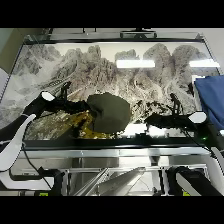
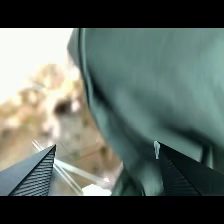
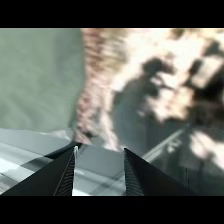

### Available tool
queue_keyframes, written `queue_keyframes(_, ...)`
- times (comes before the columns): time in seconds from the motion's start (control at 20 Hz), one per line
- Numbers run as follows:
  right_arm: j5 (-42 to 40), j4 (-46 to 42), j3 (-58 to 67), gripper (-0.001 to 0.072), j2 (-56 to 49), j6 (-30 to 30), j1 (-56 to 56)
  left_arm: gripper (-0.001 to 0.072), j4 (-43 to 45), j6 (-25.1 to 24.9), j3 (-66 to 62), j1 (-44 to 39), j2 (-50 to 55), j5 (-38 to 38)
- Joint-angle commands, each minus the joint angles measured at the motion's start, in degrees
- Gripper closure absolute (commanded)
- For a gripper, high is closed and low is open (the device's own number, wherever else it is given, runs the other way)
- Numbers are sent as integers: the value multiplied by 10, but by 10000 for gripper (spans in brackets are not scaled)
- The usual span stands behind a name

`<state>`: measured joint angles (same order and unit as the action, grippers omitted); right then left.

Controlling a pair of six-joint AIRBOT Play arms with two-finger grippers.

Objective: Fold the shirts.

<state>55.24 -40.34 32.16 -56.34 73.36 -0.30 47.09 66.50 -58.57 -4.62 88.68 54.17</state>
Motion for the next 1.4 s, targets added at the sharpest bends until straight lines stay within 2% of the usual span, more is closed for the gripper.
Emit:
queue_keyframes(0.0,-70,107,0,369,-66,-83,47,11,-7,-11,-66,-19,71,21)
queue_keyframes(0.2,-87,247,0,369,-150,-198,68,12,-6,-11,-103,-33,116,27)
queue_keyframes(0.25,-83,278,0,369,-166,-226,69,96,-6,-11,-108,-33,121,29)
queue_keyframes(0.35,-83,320,0,369,-188,-264,70,588,-7,-11,-110,-33,122,37)
queue_keyframes(0.4,-83,330,0,369,-196,-276,70,698,-7,-11,-110,-33,120,41)
queue_keyframes(0.7,-83,341,26,369,-266,-304,76,698,-7,-11,-110,-30,93,51)
queue_keyframes(1.0,-79,346,66,373,-307,-305,102,698,-7,-10,-110,-27,64,42)
queue_keyframes(1.05,-75,348,71,444,-309,-306,103,698,-7,-10,-110,-26,59,42)
queue_keyframes(1.1,-70,349,76,624,-309,-306,103,698,-7,-10,-110,-24,56,42)
queue_keyframes(1.2,-49,350,89,693,-308,-312,102,698,-7,-9,-110,-16,47,44)
queue_keyframes(1.35,42,348,131,693,-292,-321,86,698,-31,-9,-110,15,9,79)
